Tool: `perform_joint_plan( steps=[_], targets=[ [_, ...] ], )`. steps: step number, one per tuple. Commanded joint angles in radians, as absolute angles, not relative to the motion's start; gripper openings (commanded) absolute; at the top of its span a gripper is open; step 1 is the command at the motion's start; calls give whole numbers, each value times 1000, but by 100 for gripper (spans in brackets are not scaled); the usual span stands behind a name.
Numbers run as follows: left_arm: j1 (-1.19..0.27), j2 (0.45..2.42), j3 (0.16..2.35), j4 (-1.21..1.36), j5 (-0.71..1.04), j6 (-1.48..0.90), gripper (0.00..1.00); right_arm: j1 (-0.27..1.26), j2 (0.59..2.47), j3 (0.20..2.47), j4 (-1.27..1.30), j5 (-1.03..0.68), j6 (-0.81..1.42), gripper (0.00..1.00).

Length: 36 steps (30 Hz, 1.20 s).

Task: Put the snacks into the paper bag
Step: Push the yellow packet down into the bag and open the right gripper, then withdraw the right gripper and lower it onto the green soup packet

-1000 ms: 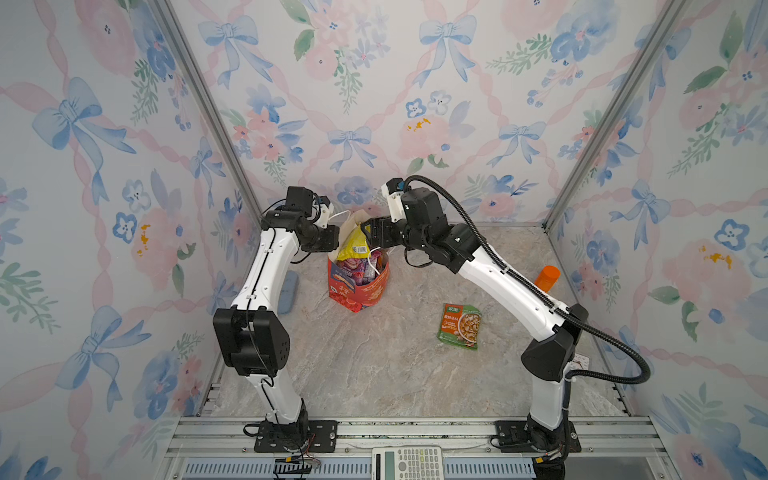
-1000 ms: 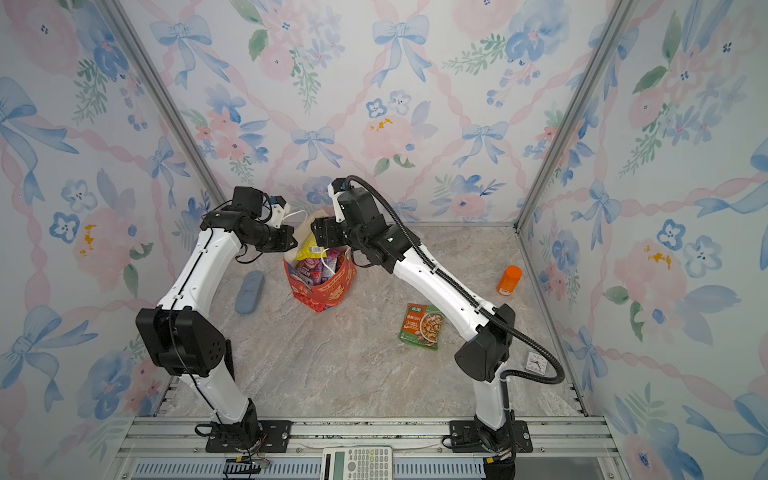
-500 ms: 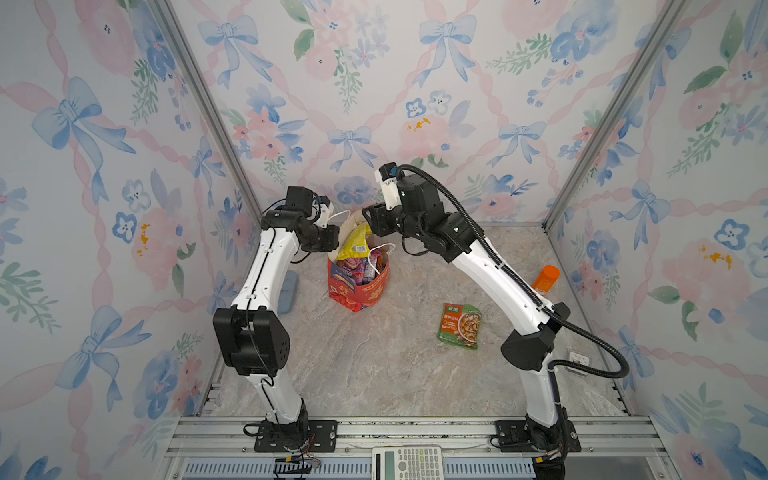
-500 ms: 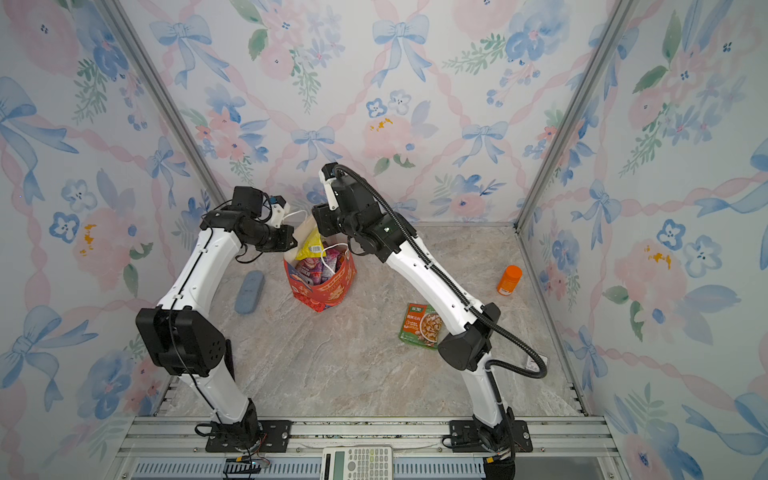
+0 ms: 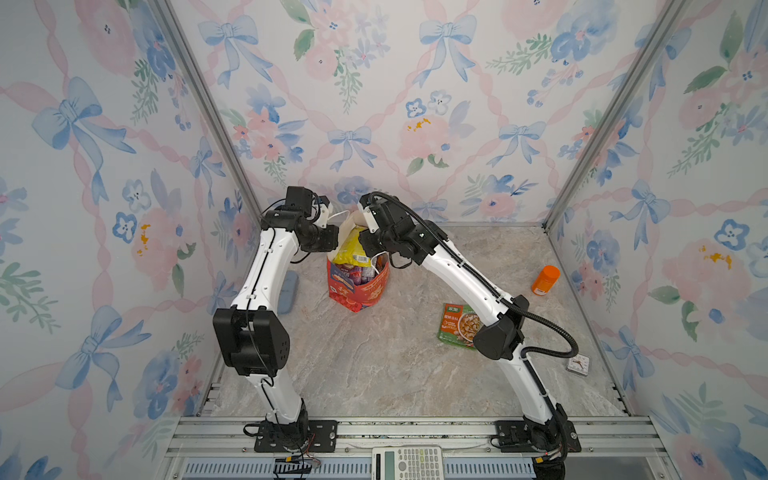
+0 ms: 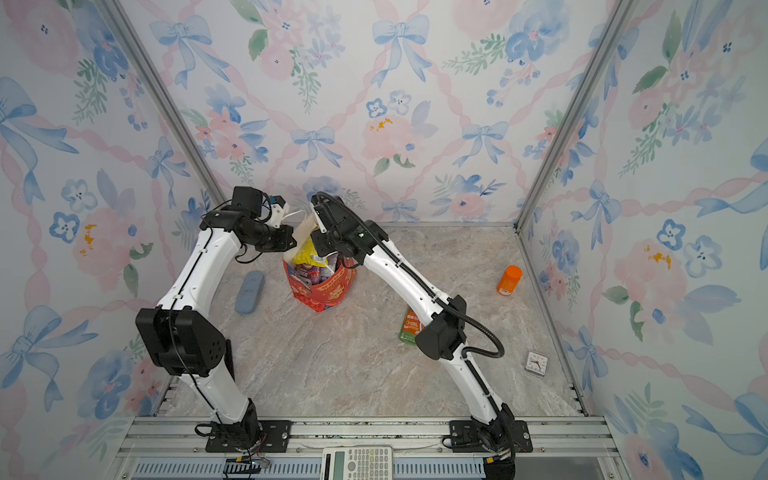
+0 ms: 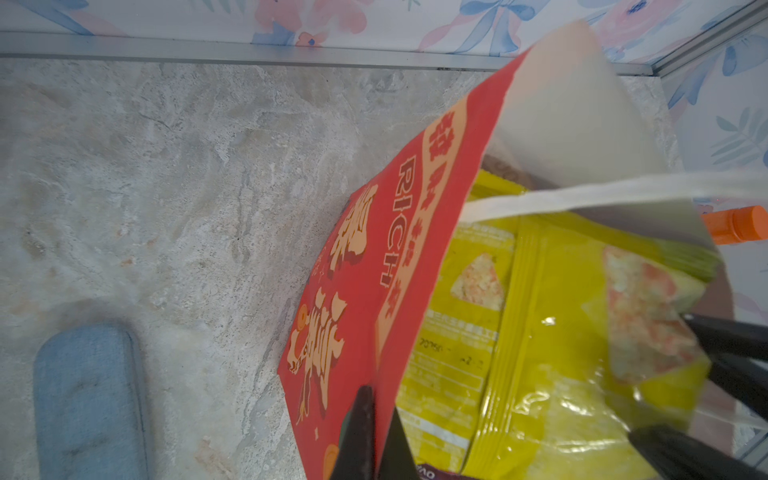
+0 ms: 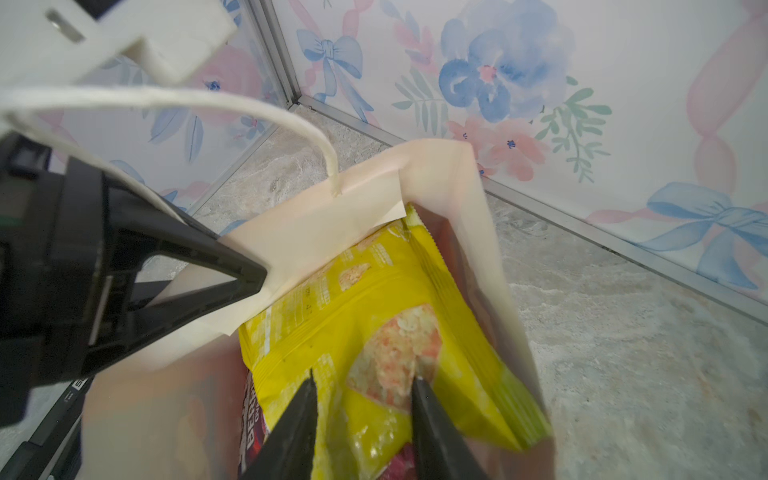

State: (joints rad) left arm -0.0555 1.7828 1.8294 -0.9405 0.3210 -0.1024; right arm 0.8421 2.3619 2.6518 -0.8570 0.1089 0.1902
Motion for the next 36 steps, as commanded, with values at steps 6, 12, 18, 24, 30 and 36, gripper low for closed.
perform_joint_plan(
  steps=[6,12,18,24,30,36],
  targets=[
    [-46,1752,1815,-979,317,-109,0,865,2455,2651,-940,81,220,40],
    [-46,1747,1815,-979,322,-109,0,852,2484,2685,-966,72,233,42],
    [-46,1750,1815,-978,328,-109,0,848,2421,2719,-938,39,227,47],
    [-46,1752,1816,-977,332,-111,0,847,2231,2665,-810,26,213,63],
    [-46,1759,1819,-977,332,-110,0,827,2042,2505,-684,18,221,74],
    [-46,1763,1822,-978,330,-111,0,748,1795,2101,-558,34,278,80]
  ],
)
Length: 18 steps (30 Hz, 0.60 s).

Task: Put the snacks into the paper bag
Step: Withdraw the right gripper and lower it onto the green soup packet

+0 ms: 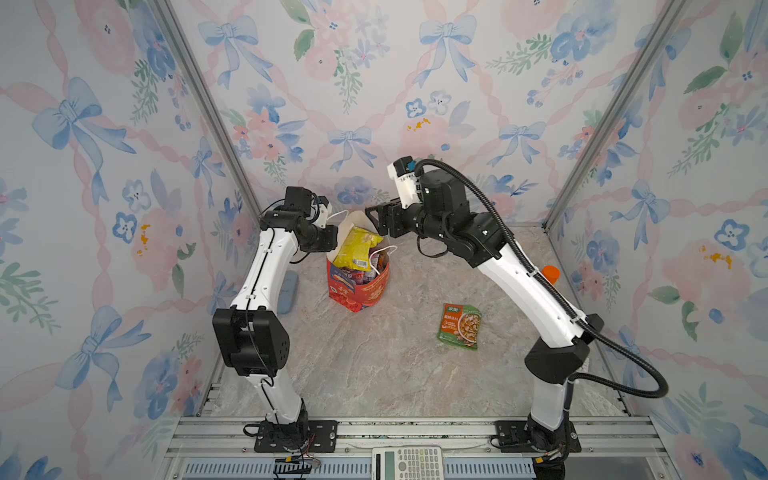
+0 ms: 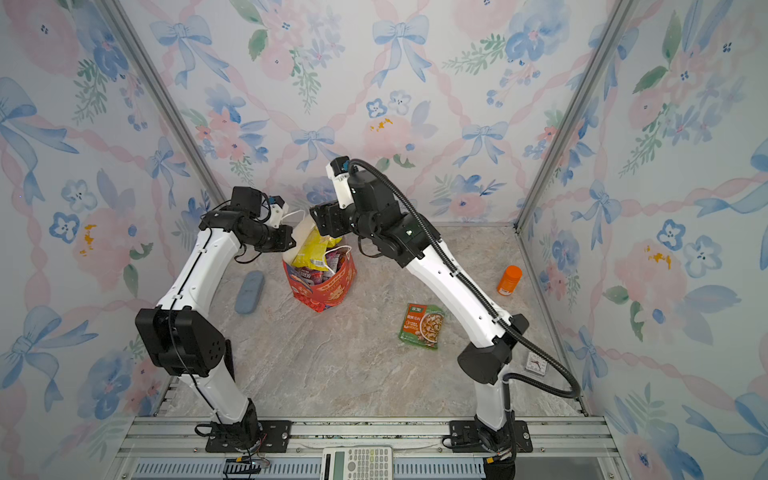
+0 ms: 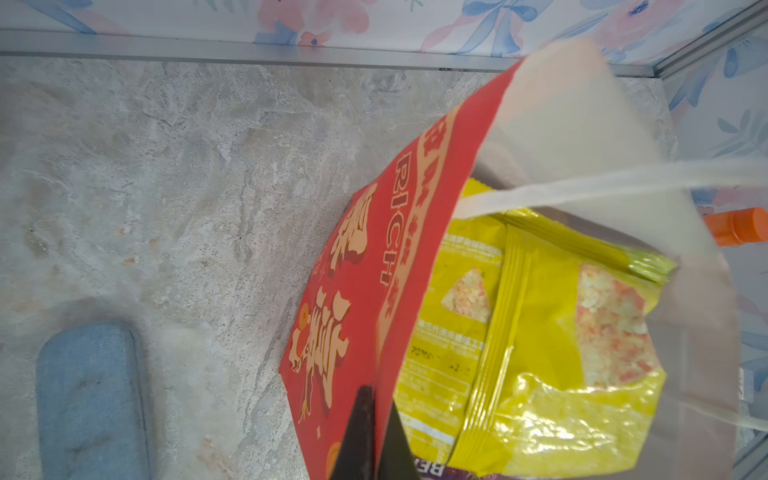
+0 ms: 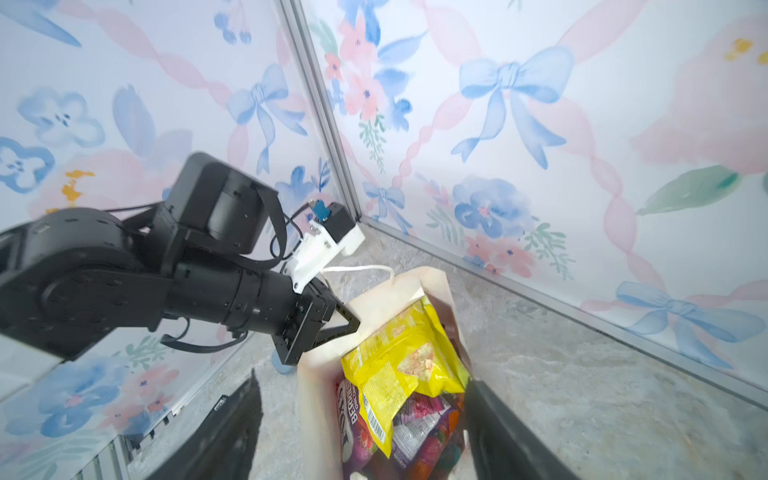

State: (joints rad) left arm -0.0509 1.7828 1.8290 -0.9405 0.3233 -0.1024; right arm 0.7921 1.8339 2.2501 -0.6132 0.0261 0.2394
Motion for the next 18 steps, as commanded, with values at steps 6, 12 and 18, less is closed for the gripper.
perform_joint_plan(
  steps=[6,12,18],
  targets=[
    [-46,1771,1828,-979,321,-111,0,594,1503,1522,-440,25,430,81],
    [-47,1779,1833,-979,314,-112,0,478,1324,1083,-451,34,549,79],
    [-48,1788,1835,-979,316,-114,0,392,1252,792,-408,28,632,78]
  ],
)
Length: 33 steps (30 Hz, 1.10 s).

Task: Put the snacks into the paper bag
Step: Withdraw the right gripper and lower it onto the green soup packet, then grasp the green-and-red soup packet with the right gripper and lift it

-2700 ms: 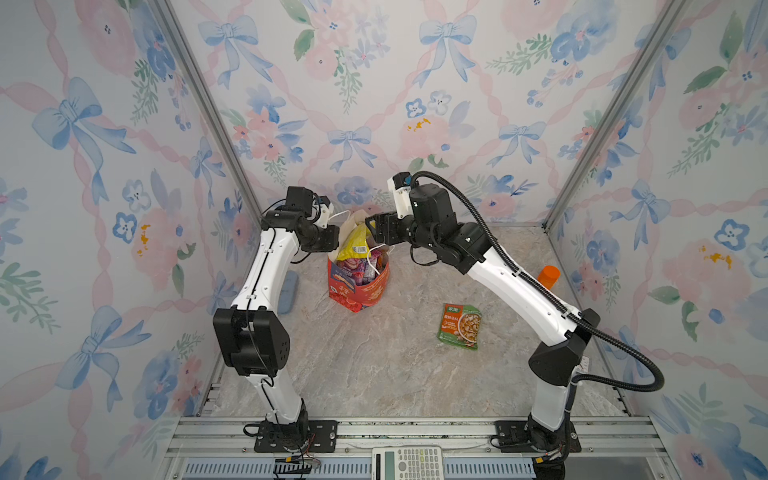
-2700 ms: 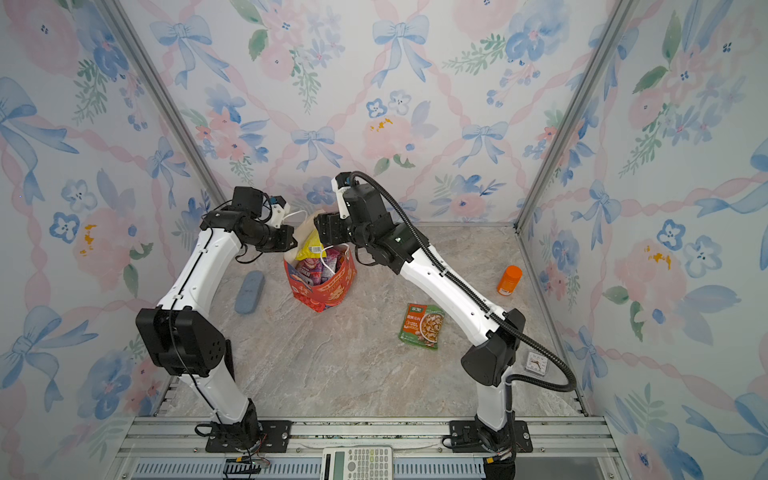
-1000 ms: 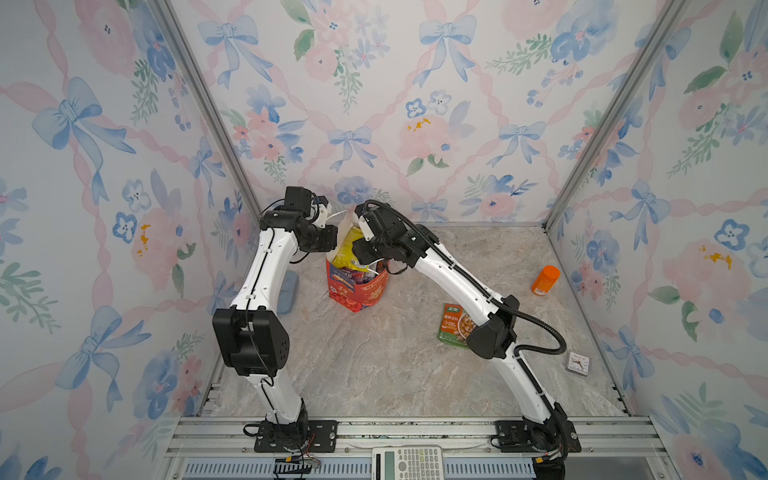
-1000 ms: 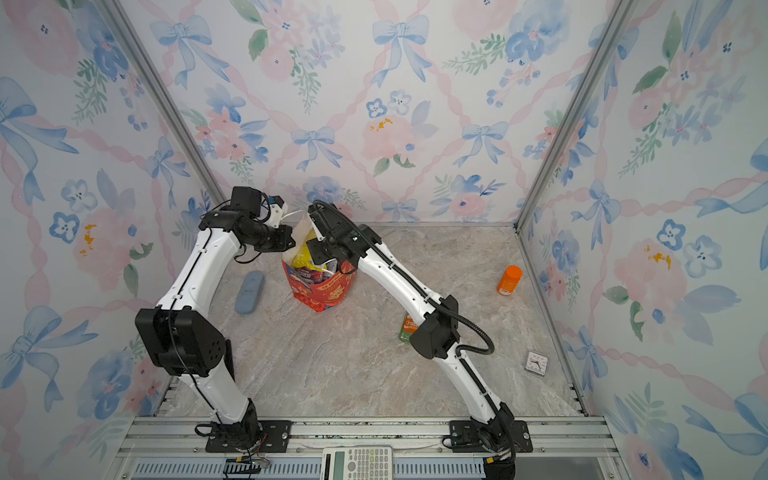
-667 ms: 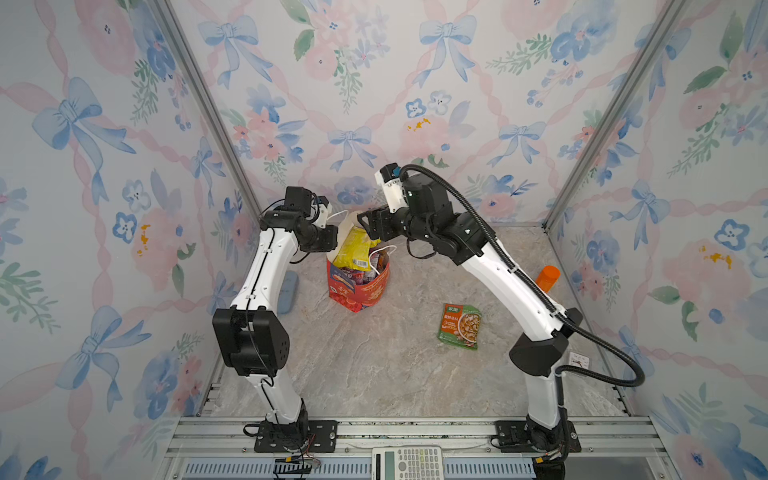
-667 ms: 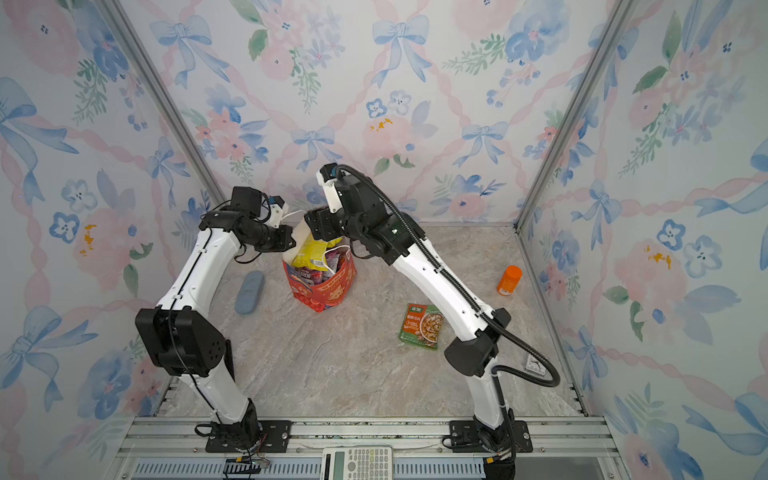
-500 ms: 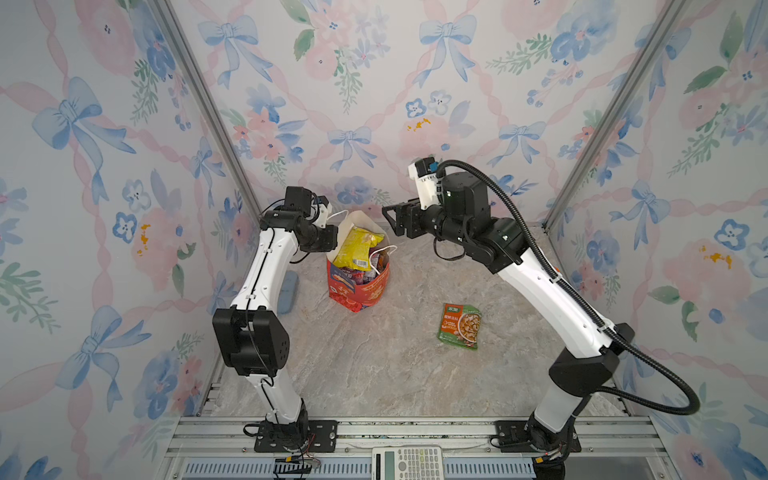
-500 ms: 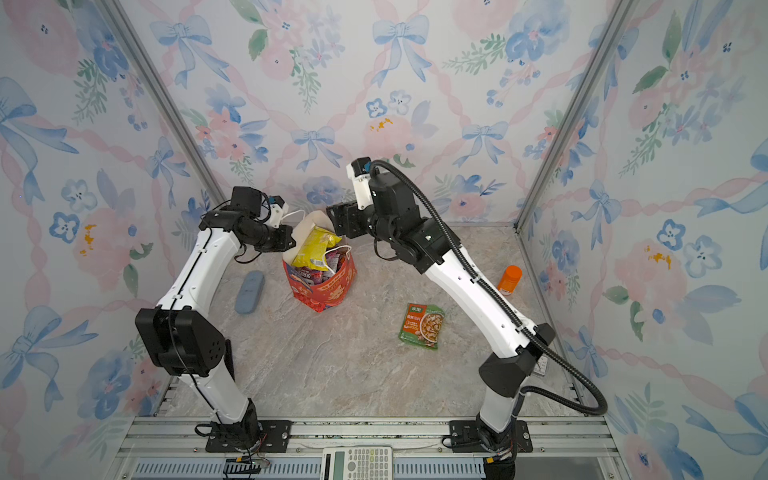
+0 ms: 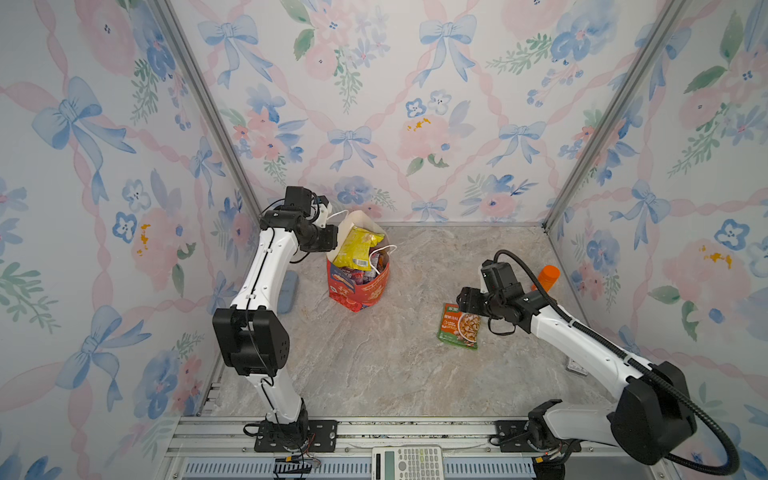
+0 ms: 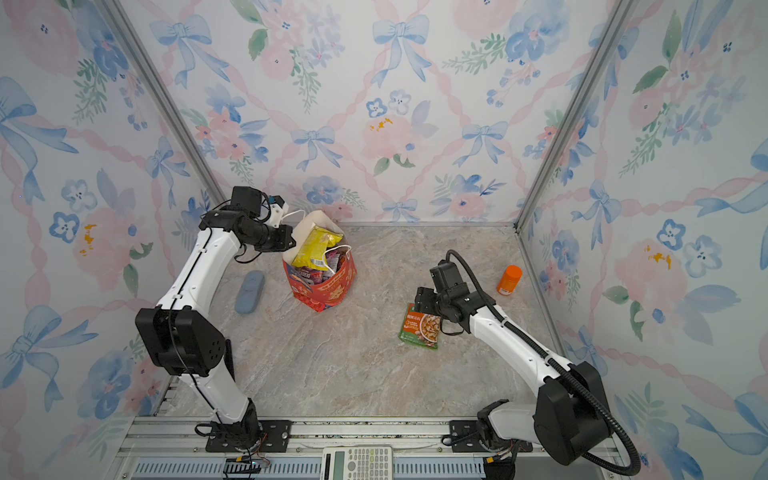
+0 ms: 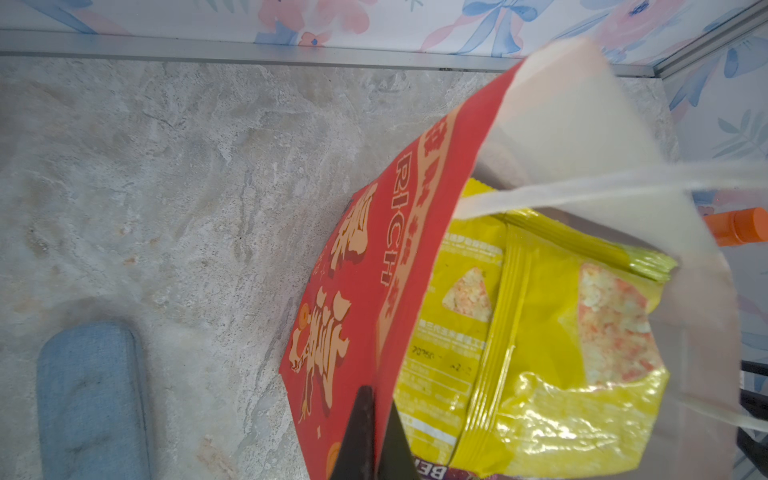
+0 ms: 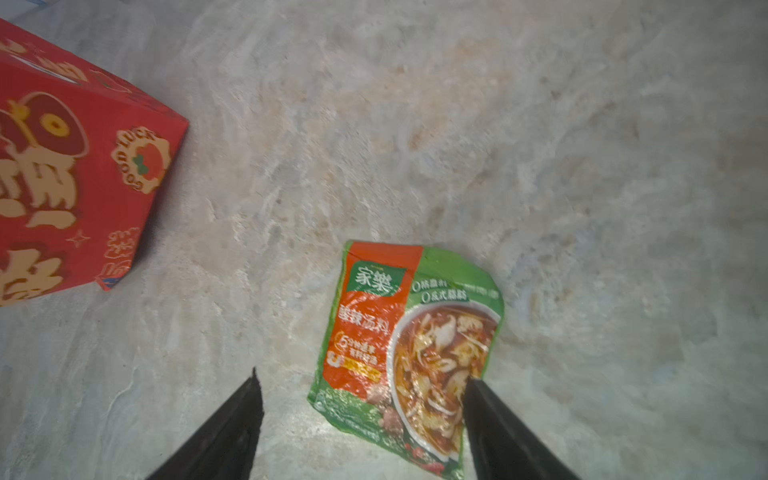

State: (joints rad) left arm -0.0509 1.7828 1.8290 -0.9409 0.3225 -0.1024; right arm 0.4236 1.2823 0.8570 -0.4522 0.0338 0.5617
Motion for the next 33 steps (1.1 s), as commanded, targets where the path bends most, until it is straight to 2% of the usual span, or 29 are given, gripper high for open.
perform_joint_plan(
  steps=[1,11,20,26,30,33],
  targets=[
    [-48,1787,1835,-979,317,-114,0,381,1253,759,-389,17,653,78],
    [-61,1795,1844,-978,329,-117,0,344,1367,690,-260,-61,672,71],
    [-68,1794,1859,-979,470,-118,0,341,1463,668,-203,-63,696,65],
    [-67,1814,1874,-979,434,-121,0,340,1484,660,-157,-85,707,45],
    [-64,1823,1874,-980,389,-129,0,341,1493,666,-136,-105,712,24],
    [-61,1821,1873,-982,335,-133,0,342,1486,676,-135,-114,709,13]
  ],
)
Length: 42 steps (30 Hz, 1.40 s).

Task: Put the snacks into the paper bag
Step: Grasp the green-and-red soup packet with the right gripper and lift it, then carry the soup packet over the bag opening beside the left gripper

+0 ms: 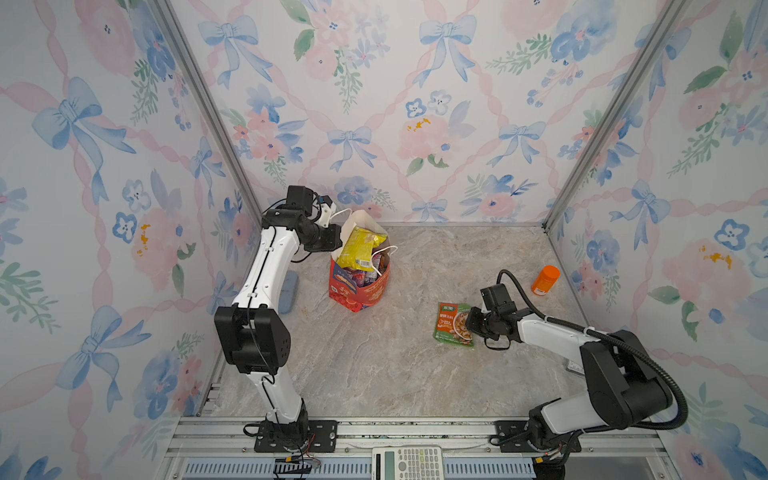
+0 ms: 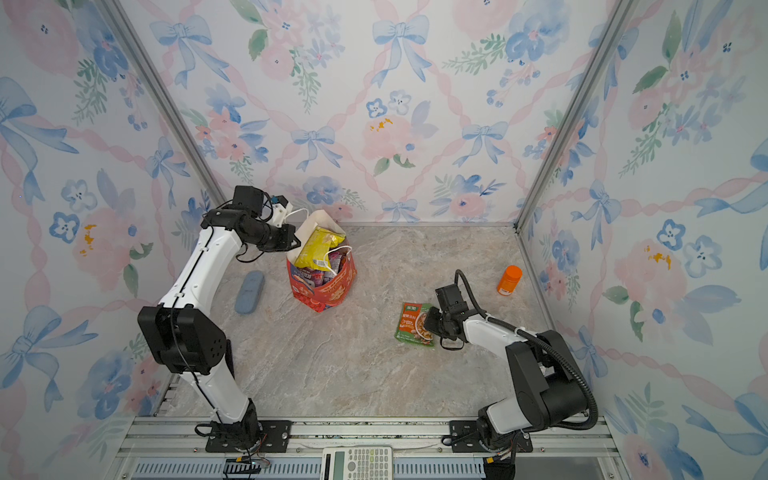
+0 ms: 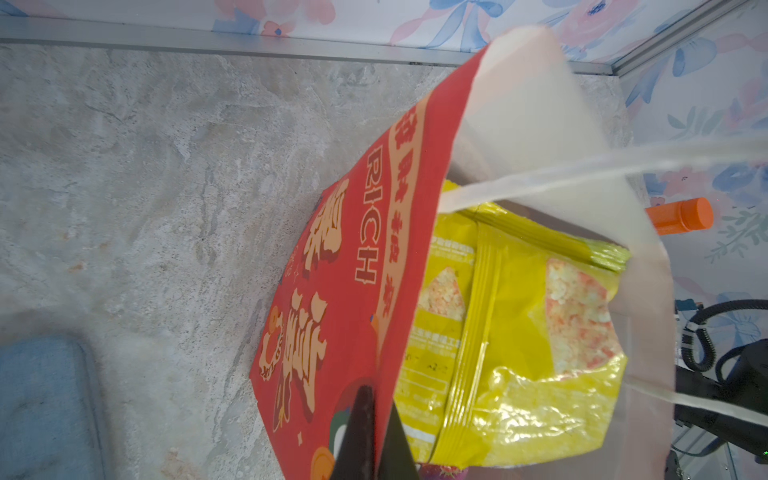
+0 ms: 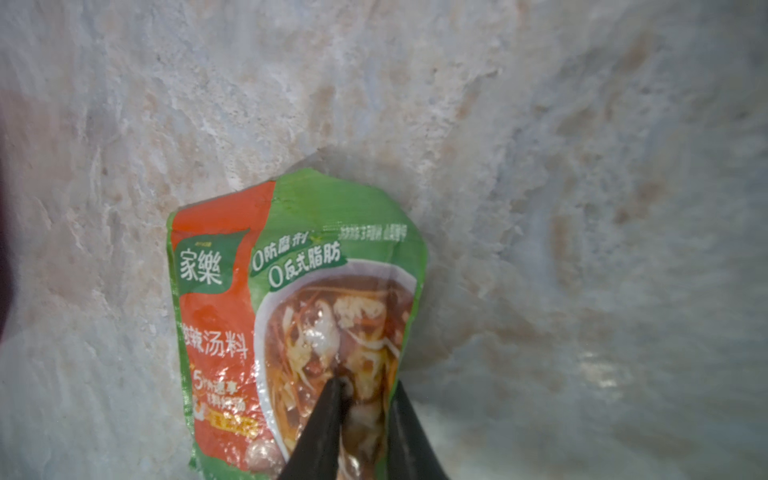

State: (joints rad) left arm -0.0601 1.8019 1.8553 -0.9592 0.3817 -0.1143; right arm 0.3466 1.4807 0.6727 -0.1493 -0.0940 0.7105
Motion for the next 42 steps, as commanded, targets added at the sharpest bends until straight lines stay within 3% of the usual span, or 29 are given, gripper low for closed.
perform_joint_plan(
  steps=[1,5,22,42],
  targets=[
    [-60,1819,1873,-982,323,-134,0,342,1479,682,-137,-117,705,10],
    [-56,1812,1870,-982,301,-134,0,345,1449,705,-158,-123,700,0],
    [-54,1806,1858,-980,324,-127,0,454,1231,1043,-329,-80,685,0],
    [-52,1795,1835,-980,344,-121,0,570,1689,1885,-364,-92,558,0]
  ],
)
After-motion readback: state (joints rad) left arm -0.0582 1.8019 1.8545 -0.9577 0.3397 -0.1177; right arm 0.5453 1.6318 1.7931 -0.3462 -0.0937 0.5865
